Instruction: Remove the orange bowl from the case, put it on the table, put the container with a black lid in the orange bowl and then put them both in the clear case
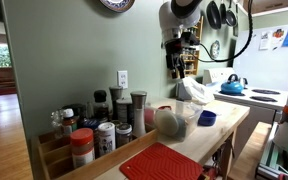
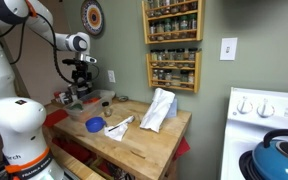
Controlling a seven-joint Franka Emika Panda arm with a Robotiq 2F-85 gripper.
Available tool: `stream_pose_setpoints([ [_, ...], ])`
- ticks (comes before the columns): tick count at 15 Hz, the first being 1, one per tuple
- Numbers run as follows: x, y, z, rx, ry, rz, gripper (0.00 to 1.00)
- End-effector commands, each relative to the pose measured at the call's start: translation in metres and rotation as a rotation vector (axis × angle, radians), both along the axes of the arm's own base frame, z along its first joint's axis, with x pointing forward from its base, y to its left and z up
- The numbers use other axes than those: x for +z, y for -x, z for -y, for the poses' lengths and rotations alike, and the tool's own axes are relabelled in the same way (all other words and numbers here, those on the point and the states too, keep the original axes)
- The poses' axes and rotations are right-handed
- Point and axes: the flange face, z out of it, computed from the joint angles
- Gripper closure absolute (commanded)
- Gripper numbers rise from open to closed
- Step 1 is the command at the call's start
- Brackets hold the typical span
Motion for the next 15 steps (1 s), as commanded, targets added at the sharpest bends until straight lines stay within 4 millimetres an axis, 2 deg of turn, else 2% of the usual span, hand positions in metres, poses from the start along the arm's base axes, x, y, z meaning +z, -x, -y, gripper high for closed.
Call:
stream_pose_setpoints([
  [1, 0.003, 0.000, 0.001, -0.002, -0.001, 0.004, 0.00],
  [7, 0.004, -0.001, -0.004, 0.019, 0.005, 0.003, 0.00],
  [9, -0.003, -0.010, -0.021, 0.042, 0.030, 0.044, 0.00],
  [10, -0.009, -0.020, -0.033, -0.002, 0.031, 0.071, 0.00],
  [12, -0.021, -0.030, -0.046, 0.006, 0.053, 0.136, 0.00],
  [15, -0.044, -0.047, -0.056, -0.010, 0.087, 0.219, 0.00],
])
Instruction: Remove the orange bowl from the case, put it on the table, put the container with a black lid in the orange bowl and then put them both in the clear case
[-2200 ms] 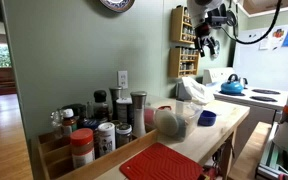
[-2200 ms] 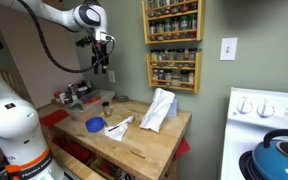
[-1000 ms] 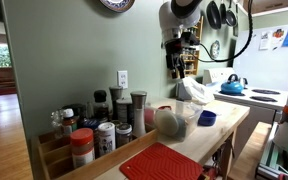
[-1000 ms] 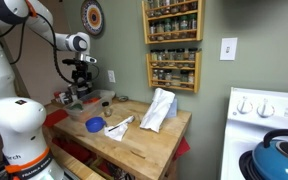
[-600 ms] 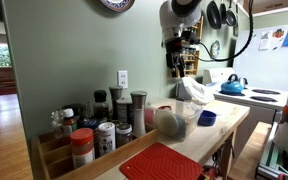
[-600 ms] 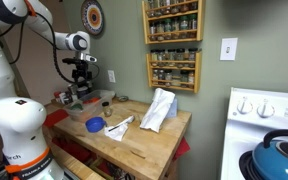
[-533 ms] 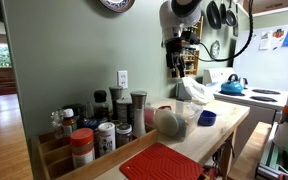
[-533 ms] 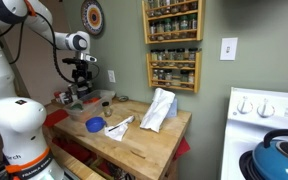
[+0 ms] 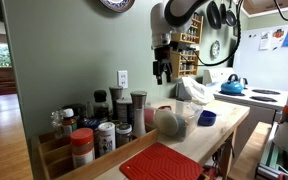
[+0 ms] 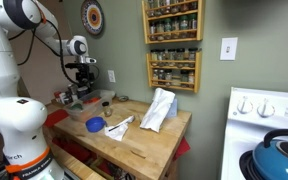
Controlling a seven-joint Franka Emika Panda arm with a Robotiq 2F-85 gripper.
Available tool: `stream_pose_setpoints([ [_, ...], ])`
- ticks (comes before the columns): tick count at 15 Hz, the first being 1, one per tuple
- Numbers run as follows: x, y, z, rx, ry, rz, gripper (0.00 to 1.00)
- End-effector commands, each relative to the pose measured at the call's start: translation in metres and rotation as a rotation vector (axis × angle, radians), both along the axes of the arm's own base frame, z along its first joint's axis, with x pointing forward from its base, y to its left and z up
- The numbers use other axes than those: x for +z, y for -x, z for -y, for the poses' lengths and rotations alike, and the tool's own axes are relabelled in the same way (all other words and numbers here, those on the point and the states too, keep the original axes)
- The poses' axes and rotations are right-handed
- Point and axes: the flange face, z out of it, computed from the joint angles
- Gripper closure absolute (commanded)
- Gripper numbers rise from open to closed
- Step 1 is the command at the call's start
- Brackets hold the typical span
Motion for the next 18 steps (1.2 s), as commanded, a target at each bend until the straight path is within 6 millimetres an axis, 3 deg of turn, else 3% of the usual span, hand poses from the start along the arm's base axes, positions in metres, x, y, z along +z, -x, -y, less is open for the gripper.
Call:
stream_pose_setpoints([
  [1, -0.032, -0.022, -0.015, -0.025, 0.042, 0.070, 0.00],
  [9, -0.086, -0.049, -0.018, 0.045, 0.051, 0.117, 0.00],
  [18, -0.130, -0.054, -0.022, 0.081, 0.052, 0.068, 0.00],
])
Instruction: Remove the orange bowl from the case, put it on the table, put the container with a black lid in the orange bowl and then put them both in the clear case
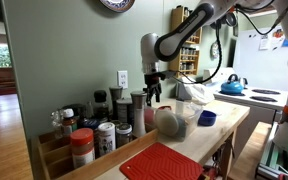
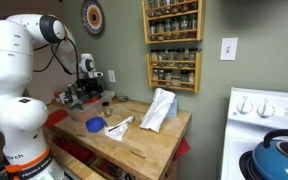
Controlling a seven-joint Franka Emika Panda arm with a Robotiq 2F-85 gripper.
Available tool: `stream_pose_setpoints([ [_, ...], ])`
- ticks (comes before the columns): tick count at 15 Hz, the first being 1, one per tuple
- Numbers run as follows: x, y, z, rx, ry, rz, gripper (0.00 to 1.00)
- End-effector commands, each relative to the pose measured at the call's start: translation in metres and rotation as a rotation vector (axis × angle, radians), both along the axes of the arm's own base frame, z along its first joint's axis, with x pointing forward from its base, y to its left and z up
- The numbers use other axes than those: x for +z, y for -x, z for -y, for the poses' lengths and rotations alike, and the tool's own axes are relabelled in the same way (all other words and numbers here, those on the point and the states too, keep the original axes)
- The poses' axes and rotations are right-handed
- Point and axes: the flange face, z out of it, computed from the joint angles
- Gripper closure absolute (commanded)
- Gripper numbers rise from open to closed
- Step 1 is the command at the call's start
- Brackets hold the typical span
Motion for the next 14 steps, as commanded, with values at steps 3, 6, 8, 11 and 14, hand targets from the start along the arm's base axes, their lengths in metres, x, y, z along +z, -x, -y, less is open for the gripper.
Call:
stream_pose_setpoints([
  [3, -0.022, -0.006, -0.001, 0.009, 0.010, -0.006, 0.00],
  [6, -0.026, -0.007, 0.001, 0.006, 0.006, -0.010, 0.16],
  [8, -0.028, -0.008, 0.000, 0.005, 0.000, -0.007, 0.30],
  [11, -0.031, -0.010, -0.002, 0.005, -0.011, 0.001, 0.55],
  [14, -0.033, -0.010, -0.005, 0.008, -0.018, 0.002, 0.77],
])
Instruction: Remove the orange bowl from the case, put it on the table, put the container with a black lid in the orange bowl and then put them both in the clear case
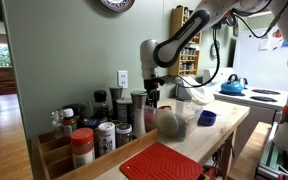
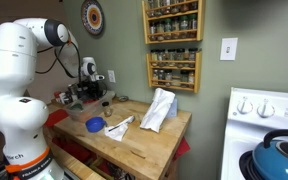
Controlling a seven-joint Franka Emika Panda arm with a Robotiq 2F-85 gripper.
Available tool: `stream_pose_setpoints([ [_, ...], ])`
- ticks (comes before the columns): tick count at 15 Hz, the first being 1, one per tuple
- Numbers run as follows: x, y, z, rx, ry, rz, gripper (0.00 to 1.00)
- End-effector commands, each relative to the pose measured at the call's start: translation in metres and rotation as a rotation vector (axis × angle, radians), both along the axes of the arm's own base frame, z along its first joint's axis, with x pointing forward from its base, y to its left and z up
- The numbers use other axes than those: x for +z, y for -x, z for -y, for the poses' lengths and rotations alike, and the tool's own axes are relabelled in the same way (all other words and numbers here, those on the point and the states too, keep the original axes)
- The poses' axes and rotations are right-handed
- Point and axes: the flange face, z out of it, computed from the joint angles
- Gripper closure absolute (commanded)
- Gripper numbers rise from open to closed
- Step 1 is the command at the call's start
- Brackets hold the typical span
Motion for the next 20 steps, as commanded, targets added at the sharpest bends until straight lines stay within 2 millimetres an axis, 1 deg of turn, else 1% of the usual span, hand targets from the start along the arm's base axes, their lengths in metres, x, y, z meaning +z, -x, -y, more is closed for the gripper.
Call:
stream_pose_setpoints([
  [1, -0.007, -0.004, -0.006, 0.012, -0.016, 0.008, 0.85],
  [2, -0.007, -0.004, -0.006, 0.012, -0.018, 0.009, 0.92],
  [4, -0.006, -0.005, -0.005, 0.011, -0.019, 0.014, 0.96],
  [5, -0.002, -0.005, -0.003, 0.008, -0.013, 0.025, 0.98],
  [6, 0.006, -0.005, -0.001, 0.010, -0.015, 0.034, 1.00],
  [7, 0.012, -0.004, 0.001, 0.011, -0.012, 0.042, 0.95],
  [11, 0.068, 0.001, 0.019, 0.024, -0.002, 0.099, 0.95],
  [12, 0.086, 0.003, 0.026, 0.020, 0.008, 0.119, 0.95],
  [14, 0.118, 0.007, 0.047, -0.020, 0.042, 0.154, 0.95],
  [15, 0.130, 0.009, 0.059, -0.049, 0.056, 0.165, 0.94],
  [16, 0.111, -0.009, 0.034, -0.018, 0.011, 0.144, 0.94],
  [17, 0.125, -0.007, 0.044, -0.032, 0.021, 0.156, 0.94],
  [18, 0.134, -0.004, 0.052, -0.041, 0.026, 0.163, 0.94],
  [20, 0.138, 0.001, 0.057, -0.046, 0.030, 0.166, 0.94],
])
